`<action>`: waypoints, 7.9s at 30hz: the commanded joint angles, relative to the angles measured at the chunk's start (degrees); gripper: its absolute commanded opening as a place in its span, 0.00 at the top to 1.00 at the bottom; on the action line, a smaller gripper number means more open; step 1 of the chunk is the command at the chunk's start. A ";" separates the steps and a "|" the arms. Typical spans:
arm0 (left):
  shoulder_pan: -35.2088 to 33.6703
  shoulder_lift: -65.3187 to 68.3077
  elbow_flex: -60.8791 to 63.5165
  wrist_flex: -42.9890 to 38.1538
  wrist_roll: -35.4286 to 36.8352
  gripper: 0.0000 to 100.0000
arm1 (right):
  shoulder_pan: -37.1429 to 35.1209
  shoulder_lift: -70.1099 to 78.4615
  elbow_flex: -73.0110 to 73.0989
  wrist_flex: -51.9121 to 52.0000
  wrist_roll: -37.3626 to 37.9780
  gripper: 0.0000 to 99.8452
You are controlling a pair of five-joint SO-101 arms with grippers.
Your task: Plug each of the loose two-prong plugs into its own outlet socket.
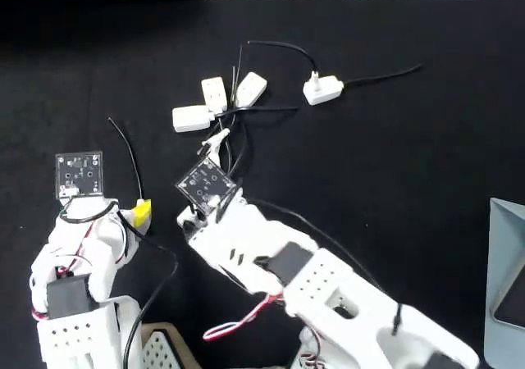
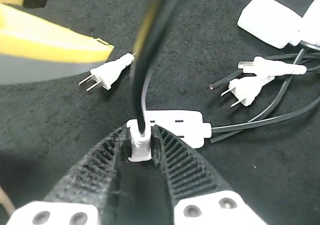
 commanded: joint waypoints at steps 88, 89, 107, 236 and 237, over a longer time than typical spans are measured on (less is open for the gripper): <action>-3.21 -0.88 3.30 -0.88 0.79 0.69 | 45.80 25.45 -30.64 -0.53 13.45 0.99; -3.21 -0.88 3.30 -0.88 0.79 0.69 | 46.24 28.18 -32.40 -1.05 13.45 0.99; -3.21 -0.88 5.14 -2.02 0.79 0.69 | 45.54 47.96 -60.62 20.13 -0.88 0.86; -3.30 -0.88 5.49 -2.02 0.44 0.69 | 21.01 52.53 -49.98 40.70 -14.07 0.90; -3.30 -0.88 5.49 -2.02 0.44 0.69 | 21.01 52.53 -49.98 40.62 -14.07 0.90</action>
